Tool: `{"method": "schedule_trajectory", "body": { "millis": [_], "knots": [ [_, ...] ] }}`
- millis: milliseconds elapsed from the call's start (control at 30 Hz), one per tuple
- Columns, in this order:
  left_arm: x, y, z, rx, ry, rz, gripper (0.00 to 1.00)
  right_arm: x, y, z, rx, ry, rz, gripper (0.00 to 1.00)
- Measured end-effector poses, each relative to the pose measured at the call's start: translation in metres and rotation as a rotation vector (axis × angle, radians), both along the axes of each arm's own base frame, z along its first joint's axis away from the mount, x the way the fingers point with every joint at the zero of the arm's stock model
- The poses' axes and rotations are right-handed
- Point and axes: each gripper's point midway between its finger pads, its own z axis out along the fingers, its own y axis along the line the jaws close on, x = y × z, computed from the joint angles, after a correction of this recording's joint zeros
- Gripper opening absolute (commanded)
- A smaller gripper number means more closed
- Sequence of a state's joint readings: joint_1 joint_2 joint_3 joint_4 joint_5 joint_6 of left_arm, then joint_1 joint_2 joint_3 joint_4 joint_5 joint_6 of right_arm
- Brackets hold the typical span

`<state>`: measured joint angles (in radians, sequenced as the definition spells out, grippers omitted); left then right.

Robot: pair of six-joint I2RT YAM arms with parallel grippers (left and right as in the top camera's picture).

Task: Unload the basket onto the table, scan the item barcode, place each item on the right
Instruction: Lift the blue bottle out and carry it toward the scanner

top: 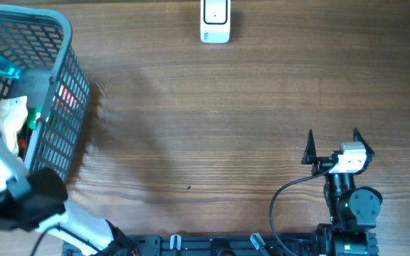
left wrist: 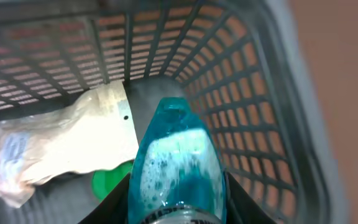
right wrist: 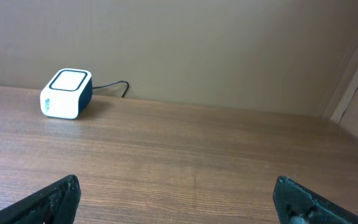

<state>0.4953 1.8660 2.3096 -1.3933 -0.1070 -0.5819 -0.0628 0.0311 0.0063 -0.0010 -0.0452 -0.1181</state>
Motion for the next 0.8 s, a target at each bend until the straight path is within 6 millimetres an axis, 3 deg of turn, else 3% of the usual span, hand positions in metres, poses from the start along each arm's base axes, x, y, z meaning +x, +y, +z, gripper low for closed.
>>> {"method": "schedule_trajectory", "body": {
  "millis": [133, 167, 200, 400, 533, 667, 800],
  "knots": [
    [-0.026, -0.016, 0.039, 0.033, -0.074, -0.004, 0.32, 0.0, 0.0, 0.0, 0.0, 0.0, 0.0, 1.0],
    [-0.027, -0.017, 0.041, 0.033, -0.078, -0.006, 0.33, 0.0, 0.0, 0.0, 0.0, 0.0, 0.0, 1.0],
    [-0.039, -0.028, 0.06, 0.04, -0.129, -0.022, 0.33, 0.0, 0.0, 0.0, 0.0, 0.0, 0.0, 1.0],
    [-0.059, -0.067, 0.102, 0.03, -0.267, -0.114, 0.34, 0.0, 0.0, 0.0, 0.0, 0.0, 0.0, 1.0],
    [-0.047, -0.104, 0.106, -0.011, -0.295, -0.222, 0.34, 0.0, 0.0, 0.0, 0.0, 0.0, 0.0, 1.0],
    [-0.025, -0.161, 0.112, -0.048, -0.335, -0.384, 0.35, 0.0, 0.0, 0.0, 0.0, 0.0, 0.0, 1.0],
    [-0.016, -0.211, 0.116, -0.085, -0.36, -0.494, 0.36, 0.0, 0.0, 0.0, 0.0, 0.0, 0.0, 1.0]
  ]
}}
